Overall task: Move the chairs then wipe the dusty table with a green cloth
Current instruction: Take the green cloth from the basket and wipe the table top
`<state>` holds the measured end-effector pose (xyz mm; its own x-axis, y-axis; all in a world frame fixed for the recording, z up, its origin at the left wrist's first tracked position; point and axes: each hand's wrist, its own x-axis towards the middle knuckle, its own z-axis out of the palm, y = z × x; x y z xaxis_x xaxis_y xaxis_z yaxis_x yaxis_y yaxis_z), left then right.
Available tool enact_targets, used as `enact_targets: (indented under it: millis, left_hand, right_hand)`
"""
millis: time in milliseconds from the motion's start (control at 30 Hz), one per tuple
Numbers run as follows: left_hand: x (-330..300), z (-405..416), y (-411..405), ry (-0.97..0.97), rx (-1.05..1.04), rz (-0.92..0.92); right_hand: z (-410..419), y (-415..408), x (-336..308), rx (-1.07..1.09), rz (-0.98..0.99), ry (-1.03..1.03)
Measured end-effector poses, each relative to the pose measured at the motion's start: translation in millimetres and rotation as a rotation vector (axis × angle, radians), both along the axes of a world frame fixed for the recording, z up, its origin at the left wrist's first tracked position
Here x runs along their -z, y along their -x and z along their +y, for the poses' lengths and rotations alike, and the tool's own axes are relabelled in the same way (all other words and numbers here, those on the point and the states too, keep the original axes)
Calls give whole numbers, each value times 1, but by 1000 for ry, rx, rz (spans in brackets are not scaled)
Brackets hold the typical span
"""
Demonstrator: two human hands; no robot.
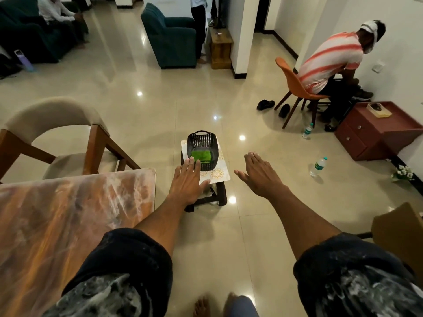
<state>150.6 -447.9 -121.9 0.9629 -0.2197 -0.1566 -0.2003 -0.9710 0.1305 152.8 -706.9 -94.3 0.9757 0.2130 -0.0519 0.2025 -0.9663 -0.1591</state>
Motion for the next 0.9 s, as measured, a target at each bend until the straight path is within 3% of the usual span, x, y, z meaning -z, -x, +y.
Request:
enact_targets:
  millis: [533, 900]
  left_hand:
    - [26, -2, -155, 7, -209, 38]
    - [63, 39, -274, 75, -287, 117]
  right_hand:
    - [21, -229, 24, -230, 78, -45]
    - [69, -356, 83, -289, 178, -9]
